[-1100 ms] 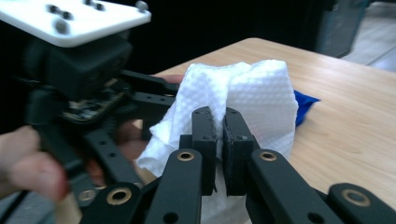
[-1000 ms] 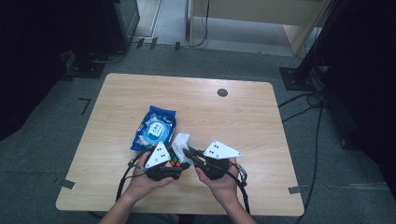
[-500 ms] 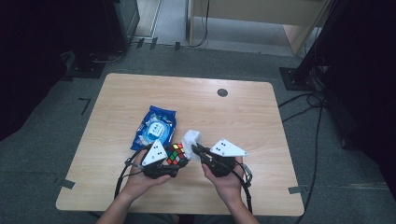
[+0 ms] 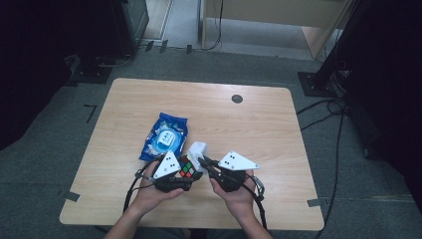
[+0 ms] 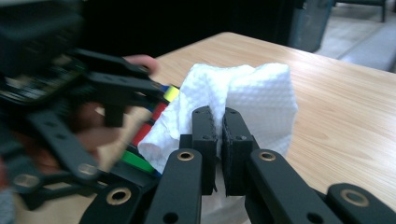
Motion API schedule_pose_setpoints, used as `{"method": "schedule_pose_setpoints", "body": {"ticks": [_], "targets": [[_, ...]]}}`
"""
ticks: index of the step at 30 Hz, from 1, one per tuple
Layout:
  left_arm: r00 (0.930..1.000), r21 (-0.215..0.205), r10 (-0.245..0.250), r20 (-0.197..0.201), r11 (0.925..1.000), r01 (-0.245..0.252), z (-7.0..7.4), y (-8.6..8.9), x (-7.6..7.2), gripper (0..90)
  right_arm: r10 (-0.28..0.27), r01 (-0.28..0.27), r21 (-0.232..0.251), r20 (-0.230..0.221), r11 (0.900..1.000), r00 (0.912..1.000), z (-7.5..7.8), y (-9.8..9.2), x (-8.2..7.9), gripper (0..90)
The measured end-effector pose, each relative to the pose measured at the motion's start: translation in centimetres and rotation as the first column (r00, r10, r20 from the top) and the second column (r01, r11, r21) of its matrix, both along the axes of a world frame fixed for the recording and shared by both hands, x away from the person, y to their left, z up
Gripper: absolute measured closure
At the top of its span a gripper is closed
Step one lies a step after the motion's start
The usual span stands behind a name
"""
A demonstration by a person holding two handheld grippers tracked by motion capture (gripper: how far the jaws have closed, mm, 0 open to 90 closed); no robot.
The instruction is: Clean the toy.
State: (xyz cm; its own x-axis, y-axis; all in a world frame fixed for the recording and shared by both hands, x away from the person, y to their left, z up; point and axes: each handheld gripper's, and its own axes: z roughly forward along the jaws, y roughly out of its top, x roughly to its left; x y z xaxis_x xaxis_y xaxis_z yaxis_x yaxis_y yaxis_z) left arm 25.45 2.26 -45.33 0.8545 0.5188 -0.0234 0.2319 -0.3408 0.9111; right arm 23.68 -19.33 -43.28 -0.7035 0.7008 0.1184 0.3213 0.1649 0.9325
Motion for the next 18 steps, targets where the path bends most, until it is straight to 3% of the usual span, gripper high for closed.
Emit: {"method": "schedule_pose_setpoints", "body": {"ticks": [5, 7, 11, 13, 16, 18], "targets": [[1.0, -0.013, 0.005, -0.006, 0.9999, -0.005, 0.1, 0.3, 0.1, 33.7, -0.045, 0.045, -0.036, -0.009, 0.998, 0.999, -0.6, -0.6, 0.5, 86.9], [1.0, -0.021, 0.005, -0.008, 0.9998, -0.005, 0.1, 0.4, 0.2, 33.7, -0.049, 0.049, -0.029, -0.01, 0.998, 0.9988, -0.5, -0.7, 0.5, 87.0], [0.9999, 0.0, 0.016, -0.003, 0.9999, -0.016, -0.1, 0.2, 0.2, 33.7, -0.003, 0.003, -0.004, 0.006, 1.0, 1.0, 0.0, -0.2, -0.2, 87.0], [1.0, 0.009, 0.01, -0.001, 0.9999, -0.01, -0.1, 0.2, 0.1, 33.7, 0.03, -0.03, -0.006, 0.035, 1.0, 0.9989, 0.4, 0.5, -0.8, 87.0], [0.9999, -0.001, 0.013, -0.001, 0.9999, -0.013, 0.0, 0.2, 0.1, 33.7, 0.034, -0.032, -0.025, 0.064, 0.999, 0.9974, 0.6, 0.9, -1.1, 86.9], [0.9999, -0.008, 0.014, -0.001, 0.9999, -0.014, 0.2, 0.4, 0.1, 33.7, 0.014, -0.013, -0.025, 0.044, 1.0, 0.9989, 0.4, 0.5, -0.7, 86.9]]}}
